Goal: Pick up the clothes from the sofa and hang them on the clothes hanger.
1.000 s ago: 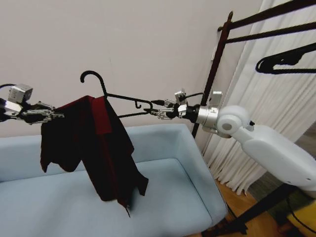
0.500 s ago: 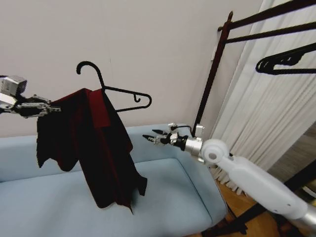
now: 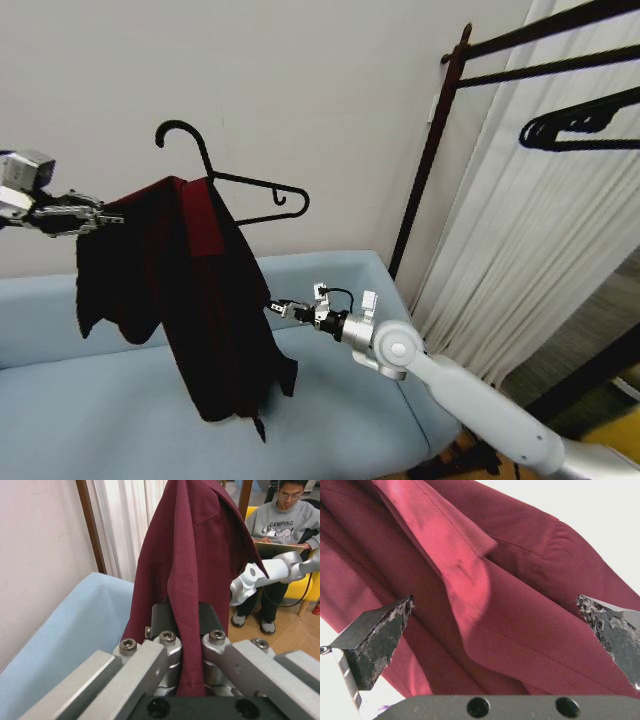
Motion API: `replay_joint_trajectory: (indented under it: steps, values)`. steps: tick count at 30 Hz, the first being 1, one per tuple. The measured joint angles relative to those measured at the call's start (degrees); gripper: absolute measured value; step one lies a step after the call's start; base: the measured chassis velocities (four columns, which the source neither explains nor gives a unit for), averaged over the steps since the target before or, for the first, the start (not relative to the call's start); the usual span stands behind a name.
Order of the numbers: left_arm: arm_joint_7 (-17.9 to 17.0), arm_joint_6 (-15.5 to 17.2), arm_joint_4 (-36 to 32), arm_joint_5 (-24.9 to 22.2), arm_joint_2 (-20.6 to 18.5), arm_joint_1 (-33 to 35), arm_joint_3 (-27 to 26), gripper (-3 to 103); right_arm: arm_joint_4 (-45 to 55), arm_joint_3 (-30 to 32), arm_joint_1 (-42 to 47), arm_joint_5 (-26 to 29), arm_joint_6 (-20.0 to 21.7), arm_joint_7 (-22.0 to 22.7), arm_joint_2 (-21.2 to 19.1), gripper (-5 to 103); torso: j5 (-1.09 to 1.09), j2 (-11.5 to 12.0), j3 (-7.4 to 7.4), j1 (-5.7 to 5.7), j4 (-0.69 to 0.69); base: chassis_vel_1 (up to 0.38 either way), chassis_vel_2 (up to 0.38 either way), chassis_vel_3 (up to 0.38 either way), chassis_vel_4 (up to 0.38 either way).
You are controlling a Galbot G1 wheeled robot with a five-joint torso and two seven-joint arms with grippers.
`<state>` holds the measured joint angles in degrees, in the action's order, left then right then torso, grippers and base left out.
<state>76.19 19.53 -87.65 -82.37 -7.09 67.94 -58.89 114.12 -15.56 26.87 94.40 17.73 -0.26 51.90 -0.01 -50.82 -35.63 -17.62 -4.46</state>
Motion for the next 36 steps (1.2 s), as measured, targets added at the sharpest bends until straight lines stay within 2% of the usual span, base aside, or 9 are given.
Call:
replay_joint_trajectory:
  steps: [5,7,15,16,22,24,25,31,36]
  values:
    - [-0.1,0.0,-0.2,0.0,0.0,0.1,0.1,2,-0.5,-0.5,-1.3,0.1,-0.3,0.0,1.5,100,0.00,0.0,0.00,0.00,0.00,0.000,0.000,0.000,0.000]
    - [-0.2,0.1,-0.1,0.0,0.0,0.0,0.1,2,-0.7,-0.7,-1.7,-0.3,-0.4,-0.5,1.7,85,0.00,0.0,0.00,0.00,-0.01,0.000,0.000,0.000,0.000]
    - [-1.3,0.4,-0.2,-1.6,-0.3,0.0,0.1,2,-1.0,-0.9,-1.5,-1.9,-0.4,-2.3,1.2,64,0.00,0.0,0.00,0.00,-0.01,0.000,0.000,0.000,0.000]
    - [-1.8,0.6,-0.4,-2.0,-0.3,0.0,0.1,2,-1.0,-0.9,-1.5,-2.0,-0.4,-2.5,1.2,53,0.01,0.0,0.00,0.00,-0.01,0.000,0.000,0.000,0.000]
    - [-2.1,0.7,-0.6,-2.3,-0.3,0.0,0.1,2,-1.0,-1.0,-1.8,-2.0,-0.4,-2.8,0.9,31,0.01,0.0,0.00,0.00,0.00,0.000,0.000,0.000,0.000]
    - [-2.1,0.7,-0.6,-2.4,-0.3,0.0,0.1,2,-1.0,-1.0,-1.8,-2.0,-0.4,-2.9,0.8,31,0.01,0.0,0.00,0.00,0.00,0.000,0.000,0.000,0.000]
    - [-2.1,0.7,-0.7,-2.4,-0.1,-0.1,0.1,2,-1.0,-1.0,-1.9,-2.1,-0.4,-3.0,0.5,20,0.01,0.0,0.00,0.00,-0.01,0.000,0.000,0.000,0.000]
    - [-2.0,0.8,-0.8,-2.4,-0.1,-0.4,0.0,2,-0.9,-0.6,-2.1,-2.6,-0.4,-3.2,-0.7,1,0.01,0.0,0.00,0.00,-0.01,0.000,0.000,0.000,0.000]
    - [-2.0,0.8,-1.1,-2.4,0.1,-0.4,0.0,2,-0.6,0.0,-2.0,-3.1,-0.7,-3.2,-1.8,0,0.01,0.0,0.00,0.00,-0.01,0.000,0.000,0.000,0.000]
